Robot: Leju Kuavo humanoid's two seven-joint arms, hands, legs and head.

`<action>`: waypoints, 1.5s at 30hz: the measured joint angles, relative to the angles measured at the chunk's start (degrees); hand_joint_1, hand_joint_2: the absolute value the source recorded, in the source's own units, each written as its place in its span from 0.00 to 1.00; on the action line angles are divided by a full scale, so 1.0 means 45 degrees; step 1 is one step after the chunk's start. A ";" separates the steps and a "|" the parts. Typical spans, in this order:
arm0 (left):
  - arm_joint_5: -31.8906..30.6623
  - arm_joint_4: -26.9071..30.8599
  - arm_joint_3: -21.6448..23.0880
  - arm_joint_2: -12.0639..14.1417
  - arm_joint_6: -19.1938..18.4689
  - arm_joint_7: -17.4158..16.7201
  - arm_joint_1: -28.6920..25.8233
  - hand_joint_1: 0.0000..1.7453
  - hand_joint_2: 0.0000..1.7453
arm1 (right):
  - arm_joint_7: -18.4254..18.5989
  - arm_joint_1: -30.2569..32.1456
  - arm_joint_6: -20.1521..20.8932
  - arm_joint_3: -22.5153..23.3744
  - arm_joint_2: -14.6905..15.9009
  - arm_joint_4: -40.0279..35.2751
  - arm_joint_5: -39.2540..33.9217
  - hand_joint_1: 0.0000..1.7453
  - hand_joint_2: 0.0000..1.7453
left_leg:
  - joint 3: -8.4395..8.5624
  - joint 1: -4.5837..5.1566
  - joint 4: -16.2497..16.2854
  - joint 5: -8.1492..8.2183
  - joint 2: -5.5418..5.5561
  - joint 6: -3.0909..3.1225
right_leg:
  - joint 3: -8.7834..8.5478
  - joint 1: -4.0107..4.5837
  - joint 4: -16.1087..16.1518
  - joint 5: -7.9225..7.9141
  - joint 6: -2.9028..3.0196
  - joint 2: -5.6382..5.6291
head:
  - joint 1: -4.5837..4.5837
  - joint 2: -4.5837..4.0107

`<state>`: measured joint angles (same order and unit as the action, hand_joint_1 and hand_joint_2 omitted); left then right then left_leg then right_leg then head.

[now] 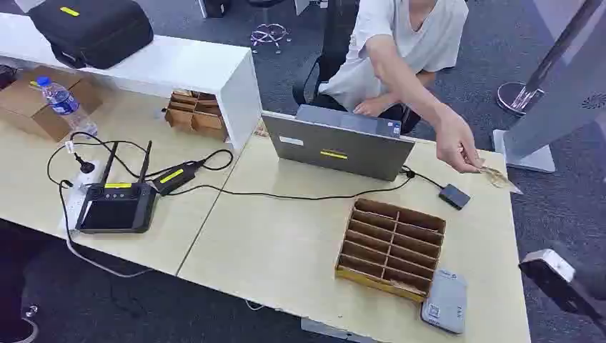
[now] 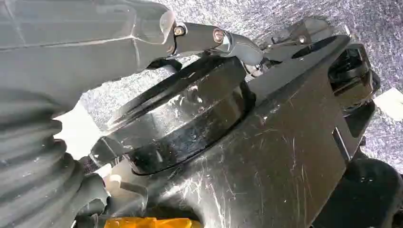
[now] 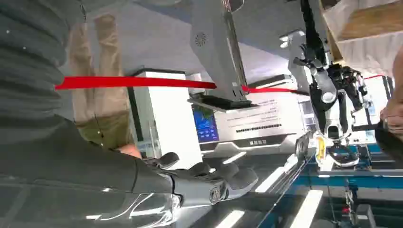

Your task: Pass the card to the sensor for recognition and then transmit it.

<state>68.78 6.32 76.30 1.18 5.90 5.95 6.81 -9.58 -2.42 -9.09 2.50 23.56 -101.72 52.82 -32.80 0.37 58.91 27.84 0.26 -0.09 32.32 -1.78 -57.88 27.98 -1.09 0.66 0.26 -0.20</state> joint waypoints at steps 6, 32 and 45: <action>-0.0131 0.0000 0.0247 0.0005 -0.0039 -0.0093 0.0095 0.00 1.00 | 0.0568 -0.2100 0.0378 -0.1602 -0.0514 0.0849 0.0413 0.00 1.00 | 0.0020 0.0000 0.0000 -0.0012 -0.0037 -0.0010 | 0.0003 0.0003 -0.0009 -0.0013 0.0009 -0.0044 | 0.0000 0.0000; -0.0131 -0.0049 0.0622 0.0141 -0.0656 0.0417 0.0122 0.00 1.00 | 0.1152 -0.5143 0.0724 -0.4644 -0.1928 0.2671 0.0093 1.00 1.00 | 0.0005 -0.0009 0.0003 -0.0019 -0.0003 -0.0019 | 0.0015 0.0014 -0.0015 -0.0013 0.0011 -0.0015 | 0.0000 0.0000; -0.0049 -0.0058 0.0626 0.0170 -0.0704 0.0466 0.0109 0.00 1.00 | 0.1035 -0.5083 0.0733 -0.4673 -0.1928 0.2749 -0.0082 1.00 1.00 | 0.0004 -0.0010 0.0003 -0.0019 -0.0005 -0.0020 | 0.0018 0.0016 -0.0016 -0.0013 0.0011 -0.0017 | 0.0000 0.0000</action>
<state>68.57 6.05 79.12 1.95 2.73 8.04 7.30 -4.92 -25.30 -5.79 -18.53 14.88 -89.35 52.46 -32.78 0.32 58.92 27.75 0.24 -0.18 32.40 -1.71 -57.95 27.92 -1.04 0.59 0.26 -0.20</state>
